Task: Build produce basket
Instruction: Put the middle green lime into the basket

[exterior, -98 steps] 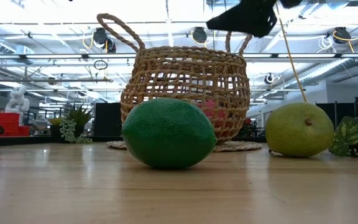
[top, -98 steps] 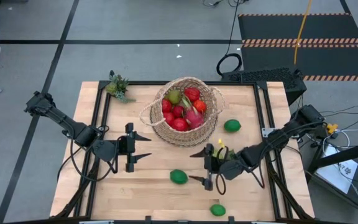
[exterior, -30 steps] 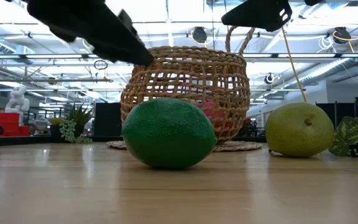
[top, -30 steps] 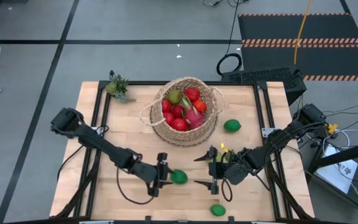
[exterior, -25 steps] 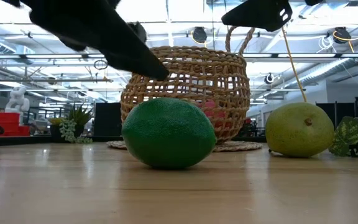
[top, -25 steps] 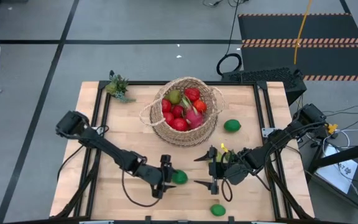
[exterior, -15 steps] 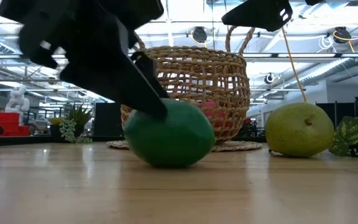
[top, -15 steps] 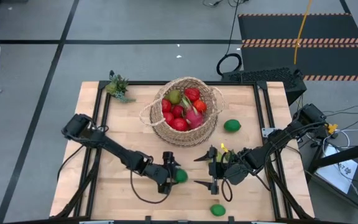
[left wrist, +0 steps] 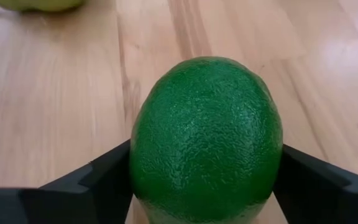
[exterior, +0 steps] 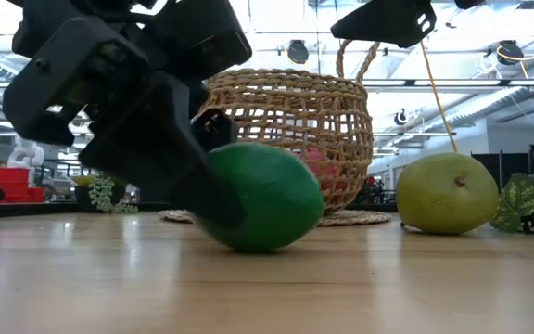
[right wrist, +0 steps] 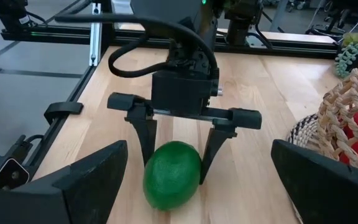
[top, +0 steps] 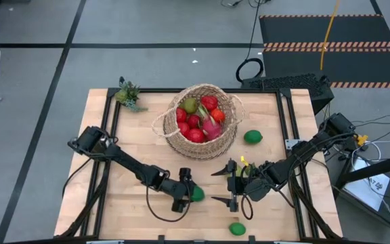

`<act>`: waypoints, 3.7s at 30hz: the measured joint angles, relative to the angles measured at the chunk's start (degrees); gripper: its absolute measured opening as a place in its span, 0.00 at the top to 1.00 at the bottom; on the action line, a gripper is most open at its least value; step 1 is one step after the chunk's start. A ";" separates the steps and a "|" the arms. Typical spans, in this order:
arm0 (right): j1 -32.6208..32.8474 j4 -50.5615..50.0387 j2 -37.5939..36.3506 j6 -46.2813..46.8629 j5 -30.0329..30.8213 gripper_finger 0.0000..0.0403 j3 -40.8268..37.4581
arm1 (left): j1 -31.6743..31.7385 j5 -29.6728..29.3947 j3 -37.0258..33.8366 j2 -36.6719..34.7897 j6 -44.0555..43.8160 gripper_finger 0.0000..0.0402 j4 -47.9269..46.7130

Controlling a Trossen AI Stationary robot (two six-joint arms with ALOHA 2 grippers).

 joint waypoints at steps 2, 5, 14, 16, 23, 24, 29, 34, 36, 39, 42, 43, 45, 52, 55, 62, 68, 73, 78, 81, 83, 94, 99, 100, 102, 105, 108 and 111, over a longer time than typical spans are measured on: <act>0.00 0.03 0.00 0.00 0.00 0.03 0.00 | 0.00 0.00 -0.02 -0.33 0.21 0.26 0.74; 0.00 -0.01 0.00 0.00 0.00 0.03 0.00 | -0.02 -0.02 0.01 -1.07 0.53 0.27 1.57; 0.00 -0.38 0.00 0.00 0.00 0.03 0.00 | -1.08 -0.10 -0.02 -8.09 1.80 0.21 -1.32; 0.00 -0.40 0.00 0.00 0.02 0.03 0.00 | -1.63 -0.32 -0.02 -10.98 2.21 0.23 -2.81; 0.00 -0.35 0.00 0.00 0.20 0.03 0.00 | -3.42 -4.63 0.00 -21.72 5.88 0.24 -8.81; 0.00 -0.27 0.00 -0.02 0.22 0.03 0.00 | -3.67 -5.80 0.03 -23.24 6.56 0.23 -9.92; -0.21 2.34 0.02 -0.02 0.56 0.03 0.00 | -4.81 -12.23 0.01 -30.59 10.38 0.20 -13.36; -1.08 7.39 -2.60 -0.62 1.59 0.03 0.05 | -5.07 -13.12 0.01 -37.29 14.67 0.21 -13.32; -1.39 7.32 -4.82 -0.66 1.60 0.03 0.04 | -5.11 -13.14 0.01 -39.80 16.46 0.23 -13.33; -2.36 7.38 -8.58 -1.16 1.74 0.03 0.04 | -5.07 -13.33 0.01 -43.24 17.95 0.23 -13.47; -3.65 7.38 -13.03 -3.11 1.97 0.03 0.04 | -5.07 -14.49 0.01 -46.37 21.26 0.21 -13.71; -4.05 7.36 -14.43 -3.59 2.01 0.03 0.04 | -5.03 -15.25 0.01 -47.47 22.58 0.21 -13.67; -4.69 7.39 -16.90 -4.49 2.16 0.03 0.04 | -5.03 -16.92 0.01 -49.61 24.97 0.20 -13.60; -4.99 6.41 -20.02 -8.78 4.86 0.03 0.04 | -5.02 -19.61 0.01 -54.76 29.33 0.23 -13.06; -4.92 5.64 -19.89 -9.53 4.57 0.03 0.04 | -5.03 -19.58 0.01 -55.31 29.03 0.23 -13.39; -4.92 2.18 -19.69 -7.69 4.52 0.03 0.00 | -5.02 -19.62 0.01 -55.19 29.47 0.20 -16.34; -4.90 2.16 -19.69 -7.72 4.48 0.03 0.00 | -5.03 -20.02 0.01 -55.05 37.76 0.20 -16.22; -4.90 2.16 -19.69 -7.72 4.42 0.03 0.00 | -5.03 -20.02 0.00 -55.05 46.81 0.19 -16.25; -4.90 2.16 -19.69 -7.73 4.37 0.03 0.00 | -5.03 -20.04 -0.01 -55.03 57.05 0.19 -16.20; -4.90 2.16 -19.69 -7.95 4.37 0.03 0.00 | -5.03 -20.04 -0.02 -55.03 63.71 0.19 -16.20; -4.90 2.16 -19.69 -8.16 4.39 0.03 0.00 | -5.03 -20.04 -0.02 -55.03 67.48 0.19 -16.18; -4.90 2.16 -19.69 -8.17 4.39 0.03 0.00 | -5.03 -20.04 -0.02 -55.03 72.61 0.19 -16.18; -4.90 2.15 -19.69 -8.17 4.42 0.03 0.00 | -5.03 -20.04 -0.02 -55.03 72.57 0.19 -16.18; -4.90 2.15 -19.69 -8.17 4.42 0.03 0.00 | -5.03 -20.04 -0.02 -55.03 72.57 0.19 -16.18; -4.90 2.16 -19.69 -8.17 4.42 0.03 0.00 | -5.03 -20.04 -0.02 -55.03 72.55 0.19 -16.18; -4.90 2.16 -19.69 -8.17 4.42 0.03 0.00 | -5.03 -20.04 -0.02 -55.03 72.47 0.19 -16.18; -4.90 2.16 -19.69 -8.17 4.44 0.03 0.00 | -5.03 -20.04 -0.02 -55.03 71.87 0.19 -16.19; -4.90 2.14 -19.69 -8.17 4.44 0.03 0.00 | -5.03 -20.04 -0.02 -55.03 68.89 0.19 -16.20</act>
